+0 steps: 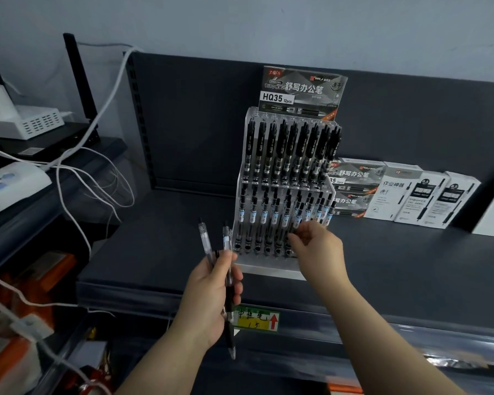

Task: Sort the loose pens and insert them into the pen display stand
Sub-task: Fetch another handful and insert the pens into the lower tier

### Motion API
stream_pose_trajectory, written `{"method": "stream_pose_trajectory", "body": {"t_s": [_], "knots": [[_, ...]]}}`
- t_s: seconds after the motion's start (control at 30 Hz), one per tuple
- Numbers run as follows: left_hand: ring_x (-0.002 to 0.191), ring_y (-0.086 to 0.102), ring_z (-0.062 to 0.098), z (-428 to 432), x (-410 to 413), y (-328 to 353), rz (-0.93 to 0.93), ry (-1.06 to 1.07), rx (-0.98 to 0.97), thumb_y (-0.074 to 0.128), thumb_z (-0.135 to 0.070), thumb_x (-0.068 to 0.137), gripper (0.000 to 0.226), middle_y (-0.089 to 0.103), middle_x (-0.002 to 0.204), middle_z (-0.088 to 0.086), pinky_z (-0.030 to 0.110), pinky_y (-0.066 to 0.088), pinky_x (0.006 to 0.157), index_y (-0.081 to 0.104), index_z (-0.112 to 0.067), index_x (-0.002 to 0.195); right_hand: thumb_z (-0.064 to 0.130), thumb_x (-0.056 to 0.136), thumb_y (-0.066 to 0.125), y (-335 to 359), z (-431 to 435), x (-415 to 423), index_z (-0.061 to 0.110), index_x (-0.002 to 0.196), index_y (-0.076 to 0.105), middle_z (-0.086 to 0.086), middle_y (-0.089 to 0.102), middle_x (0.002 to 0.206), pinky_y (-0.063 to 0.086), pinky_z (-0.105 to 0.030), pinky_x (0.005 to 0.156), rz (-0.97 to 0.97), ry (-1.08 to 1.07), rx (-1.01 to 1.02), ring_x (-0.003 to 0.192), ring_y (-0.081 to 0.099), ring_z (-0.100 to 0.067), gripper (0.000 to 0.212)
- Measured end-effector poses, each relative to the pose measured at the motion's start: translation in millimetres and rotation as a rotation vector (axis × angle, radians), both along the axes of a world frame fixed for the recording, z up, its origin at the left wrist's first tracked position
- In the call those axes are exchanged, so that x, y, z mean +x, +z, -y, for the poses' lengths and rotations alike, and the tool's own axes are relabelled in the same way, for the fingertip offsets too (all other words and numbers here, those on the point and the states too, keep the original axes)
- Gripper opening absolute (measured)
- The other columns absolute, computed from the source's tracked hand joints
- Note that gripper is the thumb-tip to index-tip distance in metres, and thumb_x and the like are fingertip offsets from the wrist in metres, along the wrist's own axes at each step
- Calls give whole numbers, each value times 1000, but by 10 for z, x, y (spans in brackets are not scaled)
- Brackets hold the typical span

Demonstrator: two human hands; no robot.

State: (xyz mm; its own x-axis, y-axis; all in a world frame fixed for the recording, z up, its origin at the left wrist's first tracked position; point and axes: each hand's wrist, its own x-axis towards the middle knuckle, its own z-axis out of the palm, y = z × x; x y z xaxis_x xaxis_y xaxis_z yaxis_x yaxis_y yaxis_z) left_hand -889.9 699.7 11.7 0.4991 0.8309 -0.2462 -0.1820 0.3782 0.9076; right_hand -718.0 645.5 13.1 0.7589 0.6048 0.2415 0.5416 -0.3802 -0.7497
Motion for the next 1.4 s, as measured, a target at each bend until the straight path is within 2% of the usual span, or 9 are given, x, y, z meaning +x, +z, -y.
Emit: {"method": "stream_pose_trajectory", "body": {"t_s": [0.17,0.27,0.4,0.53,0.63,0.93,1.07,1.23,1.4], "knots": [[57,62,14,17,26,41,21,-4,-17,47,-29,97,22,60,60,-3,27,43,53,64,-14,93,21,87,64,75,145,-193,23,87,50,4,58,83,38,-14,59,-62,-32,157,73,55,-9,14],[69,63,13,56,61,51,7,-39,8,48,-31,96,24,63,73,-1,28,45,57,65,-15,97,24,87,63,143,211,-487,30,77,56,9,62,73,43,-12,57,-169,206,84,67,58,-2,13],[66,65,12,114,96,73,9,-115,-4,50,-33,94,24,71,78,1,28,48,56,66,-17,98,24,85,66,158,214,-654,19,84,67,4,67,72,51,-15,58,-394,415,60,60,62,-1,6],[65,68,10,122,118,103,29,-163,-19,53,-31,91,22,74,77,-2,25,50,53,69,-17,98,20,80,72,157,251,-601,12,86,67,-10,71,78,59,-33,68,-413,470,10,67,69,-21,11],[78,68,16,133,165,91,43,-171,-27,56,-31,90,23,74,84,0,30,52,60,70,-16,100,16,82,70,153,278,-560,8,86,67,-11,71,78,59,-31,65,-440,468,30,65,67,-19,9],[86,65,20,150,373,114,20,-35,62,51,-29,94,21,67,85,2,41,54,78,70,-20,97,15,87,64,261,366,-257,25,96,66,7,71,85,53,-15,68,-333,327,86,78,66,-8,14],[47,41,8,87,427,138,14,35,58,49,-31,95,24,43,54,-3,29,47,56,67,-16,100,15,87,65,323,348,83,26,92,61,9,68,84,51,-15,66,-220,137,219,77,64,-6,12],[46,33,6,120,509,114,60,88,35,50,-31,94,23,40,54,-6,22,31,48,62,-13,104,17,90,60,227,244,269,21,99,63,12,65,83,46,-8,59,-117,127,158,74,60,1,11],[50,36,9,213,521,151,136,136,-50,42,-9,97,15,47,61,-1,24,30,50,57,-14,97,16,92,56,42,211,298,14,109,64,0,68,90,51,-23,70,-42,190,-16,79,63,-13,19]]}}
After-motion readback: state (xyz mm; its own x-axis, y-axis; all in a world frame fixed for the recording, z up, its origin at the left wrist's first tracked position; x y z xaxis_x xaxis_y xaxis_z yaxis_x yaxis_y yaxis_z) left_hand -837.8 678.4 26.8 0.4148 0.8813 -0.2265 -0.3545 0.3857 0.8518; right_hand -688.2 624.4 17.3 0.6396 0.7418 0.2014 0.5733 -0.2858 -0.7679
